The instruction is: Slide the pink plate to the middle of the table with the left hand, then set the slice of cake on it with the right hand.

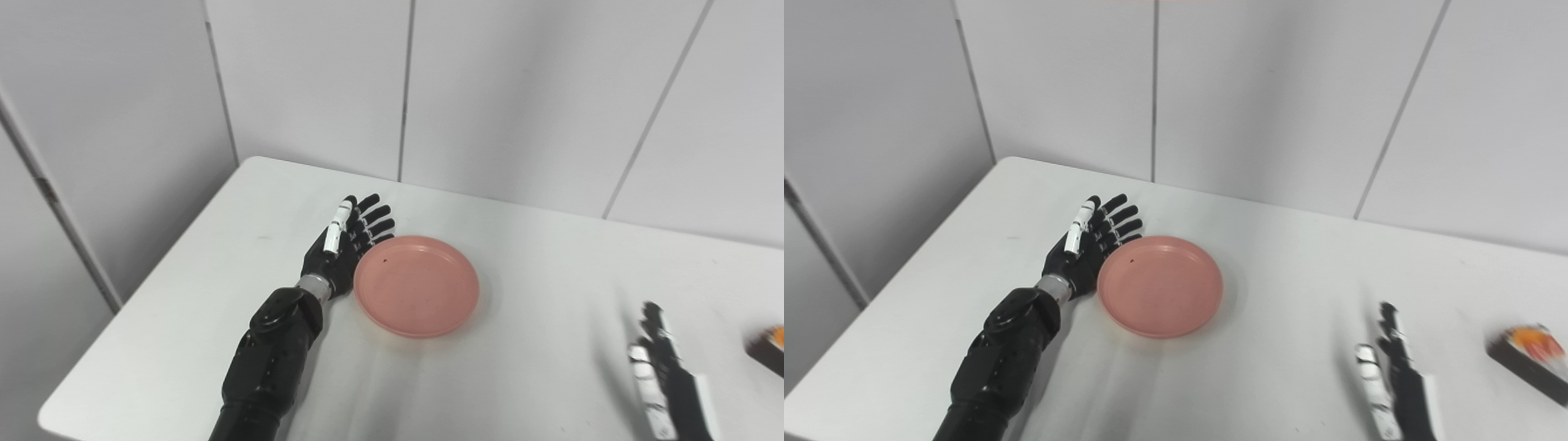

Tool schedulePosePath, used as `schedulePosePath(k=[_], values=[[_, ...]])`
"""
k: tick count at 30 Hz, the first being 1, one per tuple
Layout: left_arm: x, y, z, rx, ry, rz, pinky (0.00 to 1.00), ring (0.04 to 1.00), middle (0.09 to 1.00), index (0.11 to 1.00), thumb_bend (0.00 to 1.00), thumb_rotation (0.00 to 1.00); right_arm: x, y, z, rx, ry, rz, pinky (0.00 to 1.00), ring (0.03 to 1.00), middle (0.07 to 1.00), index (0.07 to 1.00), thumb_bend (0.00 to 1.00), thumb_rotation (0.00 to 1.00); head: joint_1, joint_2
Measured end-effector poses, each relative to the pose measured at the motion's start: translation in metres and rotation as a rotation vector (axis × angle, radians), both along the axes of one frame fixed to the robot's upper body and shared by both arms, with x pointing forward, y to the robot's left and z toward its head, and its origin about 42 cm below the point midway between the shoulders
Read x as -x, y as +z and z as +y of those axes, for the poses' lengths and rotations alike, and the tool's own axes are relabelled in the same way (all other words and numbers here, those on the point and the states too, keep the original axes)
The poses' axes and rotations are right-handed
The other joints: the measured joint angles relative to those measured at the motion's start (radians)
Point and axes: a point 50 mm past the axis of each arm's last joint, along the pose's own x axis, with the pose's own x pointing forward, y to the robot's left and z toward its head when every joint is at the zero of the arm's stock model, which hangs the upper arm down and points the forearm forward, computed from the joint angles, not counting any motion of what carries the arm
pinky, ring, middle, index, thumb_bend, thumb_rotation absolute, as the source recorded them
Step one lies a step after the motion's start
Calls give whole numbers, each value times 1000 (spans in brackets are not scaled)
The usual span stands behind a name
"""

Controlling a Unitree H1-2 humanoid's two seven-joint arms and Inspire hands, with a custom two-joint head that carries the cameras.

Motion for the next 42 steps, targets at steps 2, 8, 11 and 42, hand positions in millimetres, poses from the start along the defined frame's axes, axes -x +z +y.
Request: schedulePosePath(k=[2, 8, 11, 42], values=[[0, -1, -10, 5, -29, 1, 825, 844, 852, 838, 393, 1000, 1, 0, 2, -4, -2, 7, 910, 953, 965, 952, 338, 1000, -52, 9], [2, -1, -28, 2, -84, -3, 847, 855, 862, 849, 392, 1000, 4, -1, 8, -3, -15, 24, 911, 956, 968, 953, 314, 1000, -110, 20], [4, -1, -40, -2, -116, -5, 851, 862, 871, 859, 387, 1000, 5, -2, 13, 0, -25, 46, 916, 960, 970, 957, 303, 1000, -140, 25], [27, -11, -88, 53, -297, 4, 898, 895, 898, 891, 382, 1000, 1, -1, 29, 25, -55, 26, 914, 956, 964, 957, 300, 1000, -386, 71]])
